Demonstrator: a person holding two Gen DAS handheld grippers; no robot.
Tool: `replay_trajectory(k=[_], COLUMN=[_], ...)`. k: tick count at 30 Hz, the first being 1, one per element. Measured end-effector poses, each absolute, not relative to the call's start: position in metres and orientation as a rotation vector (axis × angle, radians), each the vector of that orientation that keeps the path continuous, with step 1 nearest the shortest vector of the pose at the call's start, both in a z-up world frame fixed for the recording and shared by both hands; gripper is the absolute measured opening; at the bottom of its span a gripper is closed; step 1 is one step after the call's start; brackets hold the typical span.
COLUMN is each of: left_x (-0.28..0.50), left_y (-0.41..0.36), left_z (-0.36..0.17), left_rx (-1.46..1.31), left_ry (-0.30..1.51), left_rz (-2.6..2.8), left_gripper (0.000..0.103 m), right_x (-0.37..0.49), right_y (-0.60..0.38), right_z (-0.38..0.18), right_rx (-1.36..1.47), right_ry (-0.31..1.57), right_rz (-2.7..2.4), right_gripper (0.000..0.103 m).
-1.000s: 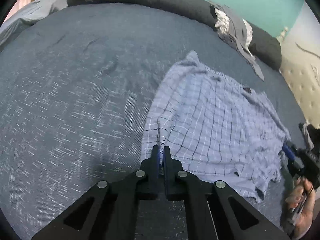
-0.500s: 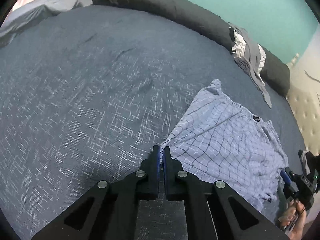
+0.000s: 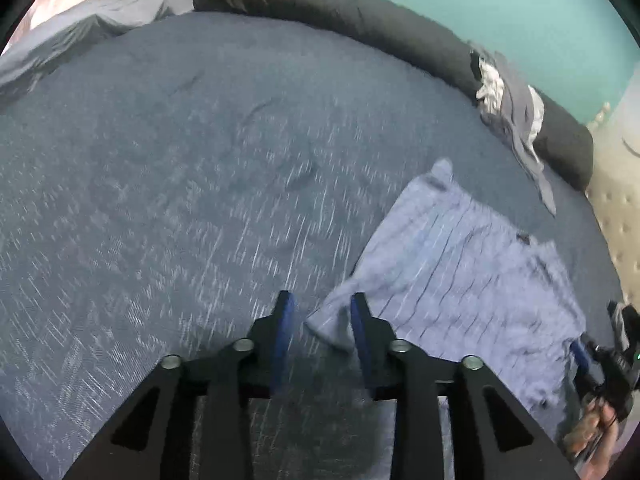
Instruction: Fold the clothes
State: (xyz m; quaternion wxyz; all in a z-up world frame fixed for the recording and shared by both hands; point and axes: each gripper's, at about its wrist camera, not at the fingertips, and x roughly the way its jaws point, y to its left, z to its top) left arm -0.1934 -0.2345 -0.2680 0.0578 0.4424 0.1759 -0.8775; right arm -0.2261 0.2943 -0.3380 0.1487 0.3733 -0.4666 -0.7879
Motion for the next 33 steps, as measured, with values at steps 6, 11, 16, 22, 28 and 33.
replay_trajectory(k=[6, 11, 16, 22, 28, 33], left_x=[-0.264, -0.321, -0.362, -0.38, -0.384, -0.385], left_y=[-0.198, -0.164, -0.14, -0.127, -0.127, -0.136], left_z=[-0.235, -0.23, -0.247, -0.269, -0.276, -0.271], left_rx=[1.401, 1.465, 1.545, 1.591, 1.599, 1.572], left_ry=[0.312, 0.165, 0.041, -0.055, -0.078, -0.006], left_rz=[-2.734, -2.781, -2.767, -2.744, -2.764, -2.799], left_gripper=[0.039, 0.039, 0.039, 0.039, 0.013, 0.007], right_x=[-0.229, -0.233, -0.237, -0.242, -0.241, -0.239], right_y=[0.299, 0.306, 0.312, 0.318, 0.32, 0.322], right_z=[-0.339, -0.34, -0.34, -0.342, -0.344, -0.344], right_rx=[1.068, 1.06, 1.051, 1.045, 1.053, 1.052], right_ry=[-1.368, -1.382, -1.395, -1.415, -1.433, -1.434], right_rz=[-2.243, -2.236, -2.23, -2.22, -2.218, -2.22], right_gripper=[0.026, 0.027, 0.03, 0.031, 0.031, 0.031])
